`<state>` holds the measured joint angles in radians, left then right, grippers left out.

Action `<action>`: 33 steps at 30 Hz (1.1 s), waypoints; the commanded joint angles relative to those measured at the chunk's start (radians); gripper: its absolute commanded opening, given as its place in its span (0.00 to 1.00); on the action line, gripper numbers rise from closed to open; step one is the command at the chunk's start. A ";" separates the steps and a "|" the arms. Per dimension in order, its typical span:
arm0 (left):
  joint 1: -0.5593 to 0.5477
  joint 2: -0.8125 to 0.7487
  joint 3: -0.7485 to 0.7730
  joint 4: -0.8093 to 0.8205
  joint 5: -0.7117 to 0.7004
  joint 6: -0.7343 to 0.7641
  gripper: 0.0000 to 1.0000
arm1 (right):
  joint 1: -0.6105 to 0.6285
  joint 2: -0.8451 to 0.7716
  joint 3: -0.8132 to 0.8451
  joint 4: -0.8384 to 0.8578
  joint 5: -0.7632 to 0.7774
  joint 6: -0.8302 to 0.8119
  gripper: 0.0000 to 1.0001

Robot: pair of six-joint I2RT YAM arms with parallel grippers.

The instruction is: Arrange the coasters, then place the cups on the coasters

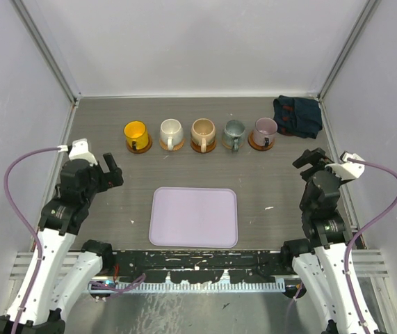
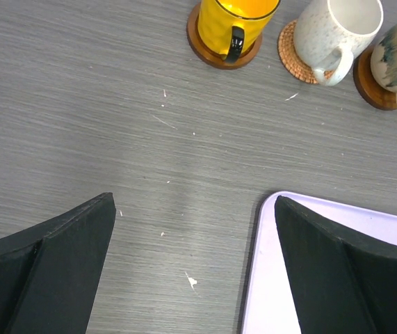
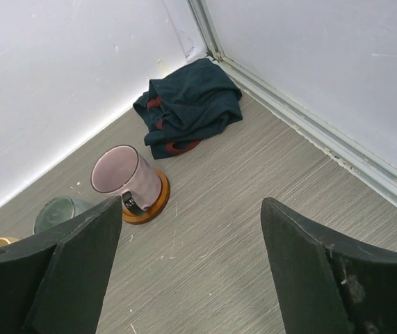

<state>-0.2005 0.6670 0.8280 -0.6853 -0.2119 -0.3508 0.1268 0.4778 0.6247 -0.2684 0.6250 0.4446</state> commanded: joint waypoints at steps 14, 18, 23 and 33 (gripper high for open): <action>0.006 0.008 0.025 -0.064 -0.221 -0.129 0.98 | -0.003 0.004 0.037 0.014 0.023 -0.018 0.85; 0.006 0.017 0.026 -0.097 -0.263 -0.161 0.98 | -0.003 0.014 0.046 0.014 0.017 -0.018 0.86; 0.006 -0.012 0.003 -0.067 -0.243 -0.143 0.98 | -0.003 0.015 0.046 0.014 0.012 -0.018 0.86; 0.007 -0.002 0.007 -0.081 -0.330 -0.201 0.98 | -0.003 0.010 0.043 0.014 0.005 -0.018 0.86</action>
<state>-0.2005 0.6491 0.8169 -0.7765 -0.4625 -0.5110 0.1268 0.4911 0.6296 -0.2783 0.6338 0.4389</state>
